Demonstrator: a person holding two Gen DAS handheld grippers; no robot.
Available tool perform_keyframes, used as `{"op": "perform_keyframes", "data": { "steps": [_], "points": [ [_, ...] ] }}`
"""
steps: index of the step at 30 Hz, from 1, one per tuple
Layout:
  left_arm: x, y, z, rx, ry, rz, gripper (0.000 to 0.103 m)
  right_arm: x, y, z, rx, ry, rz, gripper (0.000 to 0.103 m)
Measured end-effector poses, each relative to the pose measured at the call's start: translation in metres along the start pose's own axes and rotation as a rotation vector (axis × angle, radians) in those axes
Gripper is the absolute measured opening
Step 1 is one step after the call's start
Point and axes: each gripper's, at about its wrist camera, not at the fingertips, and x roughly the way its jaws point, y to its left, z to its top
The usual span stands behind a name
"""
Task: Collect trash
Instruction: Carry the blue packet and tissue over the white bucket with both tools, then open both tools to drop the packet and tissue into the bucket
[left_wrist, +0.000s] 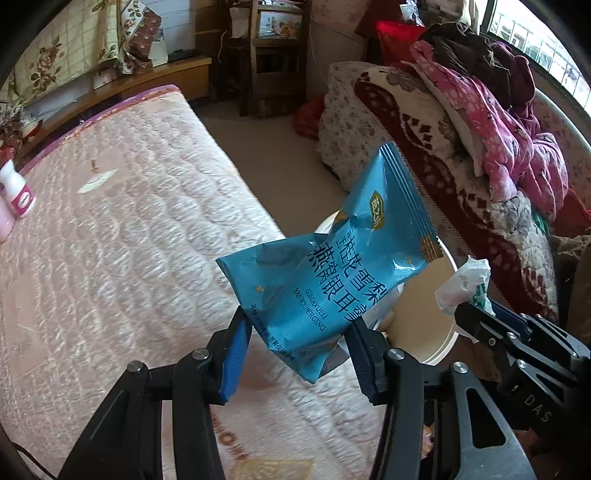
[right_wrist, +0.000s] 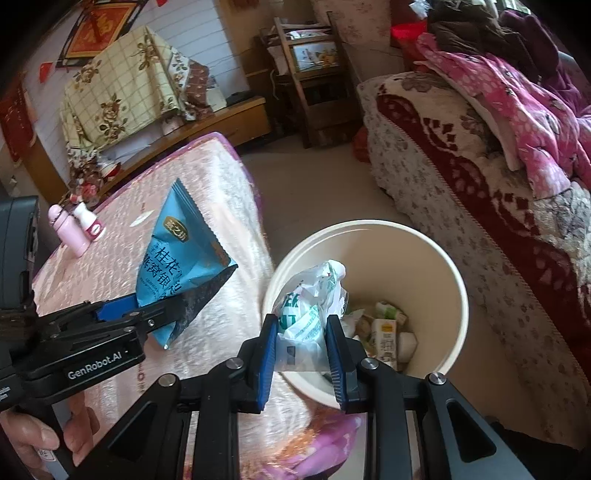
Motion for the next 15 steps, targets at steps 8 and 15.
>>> {"op": "perform_keyframes", "data": {
  "steps": [8,15],
  "points": [
    [0.014,-0.02,0.008,0.016,0.014,-0.027,0.053,0.007,-0.019,0.0,0.037,0.005,-0.018,0.028],
    [0.023,-0.03,0.011,0.029,0.025,-0.049,0.055,0.01,-0.029,0.0,0.059,0.003,-0.037,0.029]
  ]
}}
